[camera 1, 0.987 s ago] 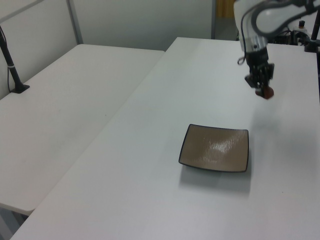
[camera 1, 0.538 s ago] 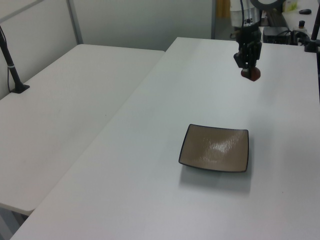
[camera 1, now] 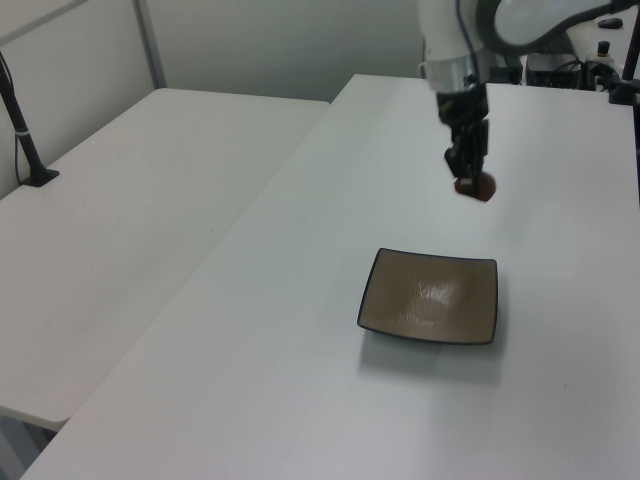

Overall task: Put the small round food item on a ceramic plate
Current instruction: 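Carry the red food item over the square brown plate and lower it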

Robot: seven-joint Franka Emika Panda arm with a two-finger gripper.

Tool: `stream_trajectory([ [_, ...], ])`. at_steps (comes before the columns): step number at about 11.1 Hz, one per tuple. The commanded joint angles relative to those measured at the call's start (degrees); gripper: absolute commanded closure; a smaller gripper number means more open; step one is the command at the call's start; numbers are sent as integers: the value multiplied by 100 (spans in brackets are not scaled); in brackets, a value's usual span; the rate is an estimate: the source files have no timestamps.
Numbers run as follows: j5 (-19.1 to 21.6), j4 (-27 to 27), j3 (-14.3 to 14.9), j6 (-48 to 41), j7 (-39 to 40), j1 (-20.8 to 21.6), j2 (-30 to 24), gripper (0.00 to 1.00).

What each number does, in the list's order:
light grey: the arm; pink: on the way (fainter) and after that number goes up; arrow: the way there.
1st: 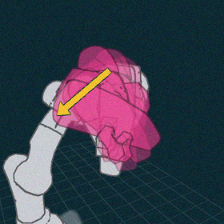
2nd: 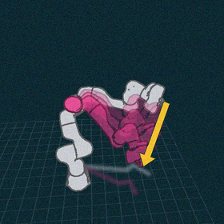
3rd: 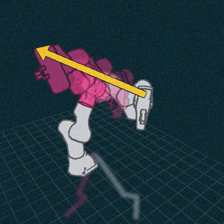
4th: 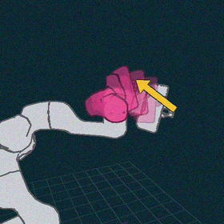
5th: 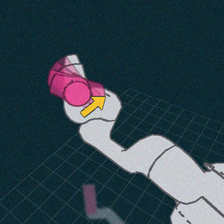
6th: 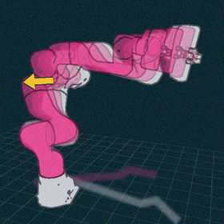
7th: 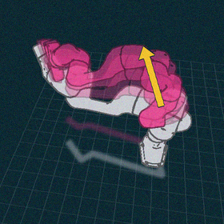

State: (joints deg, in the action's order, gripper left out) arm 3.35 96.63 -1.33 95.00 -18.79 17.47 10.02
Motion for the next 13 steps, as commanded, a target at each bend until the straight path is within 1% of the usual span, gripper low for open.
stream_trajectory([
  [1,60,-435,80,358,156,484,570,72],
  [4,60,-400,80,869,147,713,1018,72],
  [5,60,-400,80,1210,78,810,1211,72],
  [9,78,-417,80,2073,51,1144,1669,72],
  [13,78,-400,80,2172,42,1206,1766,72],
])
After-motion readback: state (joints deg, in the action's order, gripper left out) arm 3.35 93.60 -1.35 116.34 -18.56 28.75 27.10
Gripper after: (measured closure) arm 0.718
